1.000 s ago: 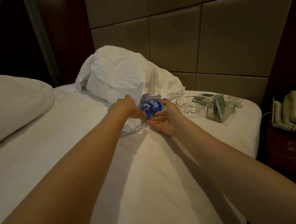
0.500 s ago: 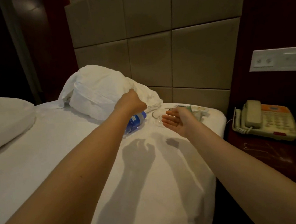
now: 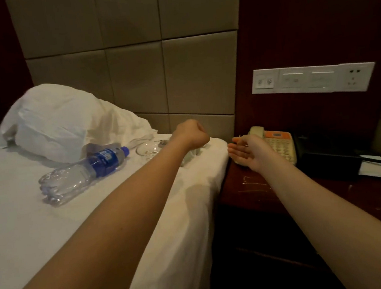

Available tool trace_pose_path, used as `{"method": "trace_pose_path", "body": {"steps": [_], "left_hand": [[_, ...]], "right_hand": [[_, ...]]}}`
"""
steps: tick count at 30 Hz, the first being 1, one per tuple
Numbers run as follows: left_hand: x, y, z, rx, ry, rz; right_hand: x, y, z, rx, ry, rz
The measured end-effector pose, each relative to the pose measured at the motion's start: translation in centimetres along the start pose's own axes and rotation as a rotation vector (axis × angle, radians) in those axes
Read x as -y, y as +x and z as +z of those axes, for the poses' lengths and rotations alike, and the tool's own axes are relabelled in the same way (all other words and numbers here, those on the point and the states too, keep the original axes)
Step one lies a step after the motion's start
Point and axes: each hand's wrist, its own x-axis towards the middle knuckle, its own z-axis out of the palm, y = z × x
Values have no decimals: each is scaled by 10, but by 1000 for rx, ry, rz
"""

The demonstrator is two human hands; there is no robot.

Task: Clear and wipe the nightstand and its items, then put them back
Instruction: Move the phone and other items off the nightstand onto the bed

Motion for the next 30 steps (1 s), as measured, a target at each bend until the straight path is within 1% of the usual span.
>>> {"method": "trace_pose_path", "body": {"steps": [7,12,16,19,24,27,30], "left_hand": [[-24,13,55,126,-67,-14],[-24,31,91,192,-122,-57],[-21,56,124,203,-101,-82],[-20,73,144,194,-48,-82],[-14,104,168,235,65,-67],[-16,116,175,249,66,-75],[-12,132,188,235,99,-52]], "right_hand": [[7,13,-82,-181,-42,36],[0,34,-119,-287,-42,87],[-9,49,-131,-274,-3,122],[-14,58,-134,-263,35,134],[-14,66,-134,-205,79,129],[-17,71,-134,-185,-31,121],[-23,77,-134,-204,-141,98]]}}
